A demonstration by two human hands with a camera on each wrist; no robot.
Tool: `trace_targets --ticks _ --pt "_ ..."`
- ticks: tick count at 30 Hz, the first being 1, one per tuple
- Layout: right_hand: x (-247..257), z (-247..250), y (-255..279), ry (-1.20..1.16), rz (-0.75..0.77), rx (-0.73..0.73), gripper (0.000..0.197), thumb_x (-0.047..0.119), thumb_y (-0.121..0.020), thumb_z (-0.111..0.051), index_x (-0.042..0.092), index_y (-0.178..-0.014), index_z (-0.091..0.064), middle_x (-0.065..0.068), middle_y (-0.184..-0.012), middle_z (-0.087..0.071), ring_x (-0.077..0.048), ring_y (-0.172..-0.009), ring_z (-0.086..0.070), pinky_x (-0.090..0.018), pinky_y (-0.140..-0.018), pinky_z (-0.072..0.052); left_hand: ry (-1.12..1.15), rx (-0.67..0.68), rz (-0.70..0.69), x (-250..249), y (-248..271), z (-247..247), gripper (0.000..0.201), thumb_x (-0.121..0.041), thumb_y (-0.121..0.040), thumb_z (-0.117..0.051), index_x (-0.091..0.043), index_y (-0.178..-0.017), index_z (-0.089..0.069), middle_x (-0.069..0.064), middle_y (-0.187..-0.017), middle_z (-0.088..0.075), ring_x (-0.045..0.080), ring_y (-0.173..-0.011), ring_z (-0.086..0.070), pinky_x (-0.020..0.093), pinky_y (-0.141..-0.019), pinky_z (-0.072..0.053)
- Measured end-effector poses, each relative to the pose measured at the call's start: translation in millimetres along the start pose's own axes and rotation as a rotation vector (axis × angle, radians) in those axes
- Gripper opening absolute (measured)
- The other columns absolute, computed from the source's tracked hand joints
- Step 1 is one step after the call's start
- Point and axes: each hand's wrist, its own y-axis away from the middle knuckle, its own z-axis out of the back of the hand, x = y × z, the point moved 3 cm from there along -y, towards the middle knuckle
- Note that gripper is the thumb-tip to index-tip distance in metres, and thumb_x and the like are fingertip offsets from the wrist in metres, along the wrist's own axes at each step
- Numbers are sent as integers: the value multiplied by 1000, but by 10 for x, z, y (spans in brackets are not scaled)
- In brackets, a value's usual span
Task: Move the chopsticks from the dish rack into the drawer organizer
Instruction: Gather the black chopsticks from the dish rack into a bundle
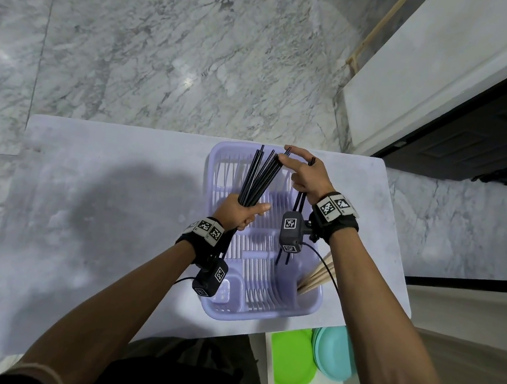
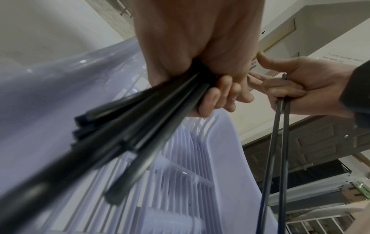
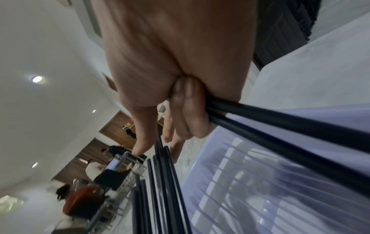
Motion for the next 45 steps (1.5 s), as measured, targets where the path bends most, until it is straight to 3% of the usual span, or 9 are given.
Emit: trace_targets --ticks 3,5,10,12,16,20,23,35,45 --pt "-11 -73 -22 91 -31 -38 23 20 -76 -82 15 -84 -61 3 -50 -39 -9 -36 -22 -17 -38 -18 -5 -1 -12 12 0 -1 38 -25 -86 -73 -16 -59 -48 -2 -46 -40 12 -38 -33 23 -40 -31" --pt "-55 -93 -67 131 -45 -76 26 16 -75 -82 16 -75 -56 3 -52 -39 -11 -41 -24 -18 -38 -20 -17 3 -20 8 -4 -14 37 -24 -86 -73 -16 -59 -49 -2 -46 -42 12 -38 -35 23 -41 -33" --pt "-115 -65 -96 66 3 -78 18 6 -82 -74 20 -93 -70 -5 -64 -59 -9 -37 -22 -16 -38 -20 -30 -20 -22 3 -26 -30 31 -25 -86 -73 -13 -65 -53 2 -50 -47 11 -37 -40 22 -41 -36" --pt "-118 -28 -85 30 12 -68 34 3 -83 -72 23 -110 -66 2 -51 -50 -9 -38 -23 -17 -37 -20 -41 -18 -27 -5 -31 -37 30 -26 -85 -74 -10 -68 -55 1 -49 -48 10 -37 -41 21 -41 -37" --pt "-128 -5 -65 -2 14 -33 54 0 -84 -69 27 -128 -55 2 -53 -37 -8 -38 -25 -18 -37 -21 -29 -7 -30 -26 -30 -46 29 -25 -86 -73 -7 -74 -54 0 -49 -47 10 -38 -40 21 -41 -37" --pt "-109 -34 -88 4 13 -40 53 9 -78 -79 21 -126 -59 0 -55 -35 -10 -40 -22 -20 -38 -18 -19 11 -30 -24 -30 -58 31 -26 -87 -72 -11 -68 -53 3 -50 -45 12 -38 -38 22 -41 -35" --pt "-91 -46 -78 15 34 -63 52 2 -78 -77 17 -124 -61 0 -56 -39 -10 -41 -26 -19 -37 -20 -31 22 -35 -9 -27 -54 29 -25 -86 -73 -6 -71 -56 3 -50 -47 12 -39 -40 22 -42 -38" --pt "-111 7 -57 -53 15 -85 50 9 -77 -79 21 -122 -62 -7 -67 -52 -8 -39 -25 -17 -38 -19 -30 15 -38 -29 -13 -14 30 -25 -85 -73 -12 -67 -53 -1 -50 -47 10 -39 -41 21 -41 -37" --pt "-100 58 -37 24 -39 -61 53 8 -76 -80 13 -124 -61 7 -48 -48 -6 -34 -26 -18 -37 -21 -12 2 -47 11 -26 -20 33 -26 -86 -72 -14 -66 -50 -2 -49 -43 11 -41 -37 21 -41 -34"
